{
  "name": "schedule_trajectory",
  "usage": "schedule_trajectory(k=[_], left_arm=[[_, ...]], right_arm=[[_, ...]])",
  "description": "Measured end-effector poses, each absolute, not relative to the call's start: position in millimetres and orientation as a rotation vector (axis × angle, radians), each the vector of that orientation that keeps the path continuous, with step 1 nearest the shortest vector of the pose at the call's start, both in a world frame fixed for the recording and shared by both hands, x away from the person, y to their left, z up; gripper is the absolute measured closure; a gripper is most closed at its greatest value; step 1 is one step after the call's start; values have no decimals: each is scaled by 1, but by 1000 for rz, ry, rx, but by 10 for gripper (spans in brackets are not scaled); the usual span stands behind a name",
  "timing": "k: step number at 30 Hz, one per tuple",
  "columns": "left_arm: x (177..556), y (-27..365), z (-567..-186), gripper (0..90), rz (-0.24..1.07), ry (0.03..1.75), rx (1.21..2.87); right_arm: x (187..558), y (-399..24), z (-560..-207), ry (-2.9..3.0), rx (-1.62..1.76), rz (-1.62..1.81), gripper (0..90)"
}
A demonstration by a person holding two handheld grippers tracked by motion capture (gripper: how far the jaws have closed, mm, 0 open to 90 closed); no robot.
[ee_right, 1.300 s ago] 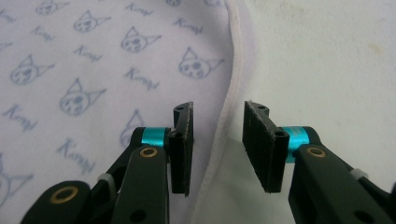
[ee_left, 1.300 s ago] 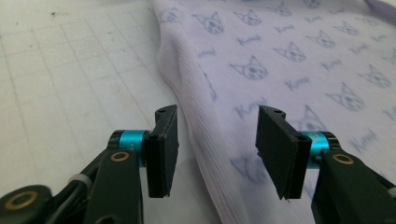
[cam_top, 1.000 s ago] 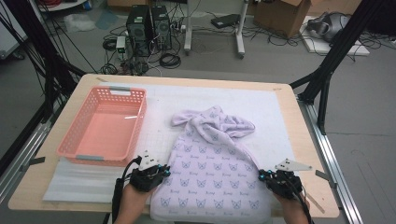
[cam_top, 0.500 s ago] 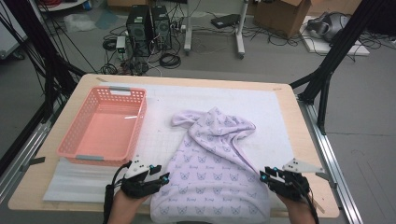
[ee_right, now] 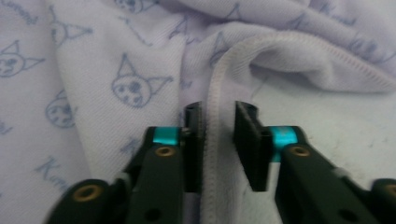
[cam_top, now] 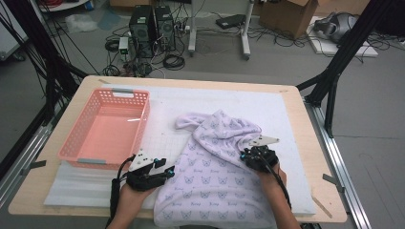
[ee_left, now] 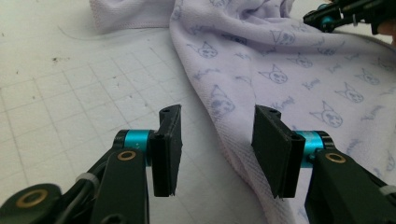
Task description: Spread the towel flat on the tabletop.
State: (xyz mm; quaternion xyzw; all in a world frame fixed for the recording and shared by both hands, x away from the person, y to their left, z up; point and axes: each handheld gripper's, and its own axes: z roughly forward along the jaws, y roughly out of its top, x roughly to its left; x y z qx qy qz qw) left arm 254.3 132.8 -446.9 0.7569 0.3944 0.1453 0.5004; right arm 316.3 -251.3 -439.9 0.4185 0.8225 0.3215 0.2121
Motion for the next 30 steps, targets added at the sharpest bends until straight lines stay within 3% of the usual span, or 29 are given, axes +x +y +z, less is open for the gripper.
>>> schedule_trajectory(k=[15, 20, 24, 30], left_arm=[[254, 139, -446, 526, 348, 967, 1814], [254, 139, -447, 559, 333, 957, 1819], [259, 134, -447, 653, 324, 964, 1828], [281, 117, -442, 658, 325, 978, 1860]], right_arm=[[310, -339, -440, 1998, 1443, 775, 842], [300, -349, -442, 1939, 1488, 846, 732], [284, -351, -439, 1958, 1444, 909, 713], [263, -347, -431, 2011, 1365, 996, 674]])
